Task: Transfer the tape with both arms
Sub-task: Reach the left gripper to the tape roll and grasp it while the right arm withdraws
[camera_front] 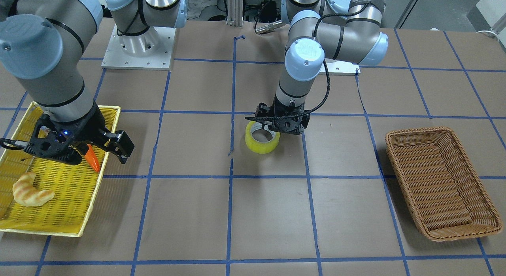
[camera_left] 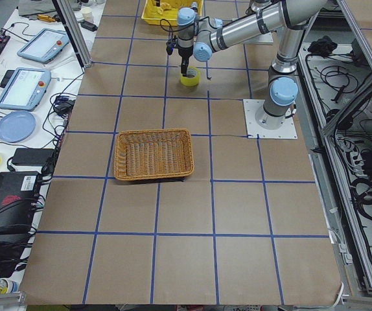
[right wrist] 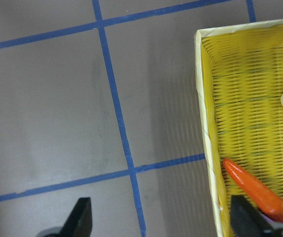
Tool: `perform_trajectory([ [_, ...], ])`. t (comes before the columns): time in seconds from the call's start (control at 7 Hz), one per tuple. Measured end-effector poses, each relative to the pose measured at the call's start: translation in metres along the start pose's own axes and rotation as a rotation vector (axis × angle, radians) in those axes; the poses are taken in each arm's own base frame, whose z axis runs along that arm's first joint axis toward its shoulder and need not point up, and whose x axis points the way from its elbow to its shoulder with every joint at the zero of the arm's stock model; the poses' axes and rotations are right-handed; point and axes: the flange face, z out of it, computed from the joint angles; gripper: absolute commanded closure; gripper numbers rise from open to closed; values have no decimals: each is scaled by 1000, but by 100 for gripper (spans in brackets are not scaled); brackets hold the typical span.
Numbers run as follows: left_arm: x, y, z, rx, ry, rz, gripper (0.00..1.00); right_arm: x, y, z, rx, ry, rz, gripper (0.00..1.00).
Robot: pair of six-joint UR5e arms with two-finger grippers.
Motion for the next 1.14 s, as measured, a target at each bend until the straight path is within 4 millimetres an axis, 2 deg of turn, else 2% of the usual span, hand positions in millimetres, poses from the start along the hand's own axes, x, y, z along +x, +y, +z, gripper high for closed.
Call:
perform_trajectory([
  [0.29,1,14,30,-55,-7,7,0,6,24,-32,-37,-19,-177,0],
  [0.43,0,14,37,-65,-12,7,0,2,31,-37,-49,-56,-218,0],
  [0.57,0,11,43,-67,-18,8,22,1,34,-35,-63,-76,-229,0],
  [0.71,-1,6,47,-57,-19,7,70,0,36,-35,-73,-82,-226,0],
  [0.86,-2,2,48,-42,-19,4,100,0,39,-37,-72,-84,-224,0],
  [1.14,-6,-3,47,-29,-20,-3,100,0,46,-44,-82,-93,-224,0],
])
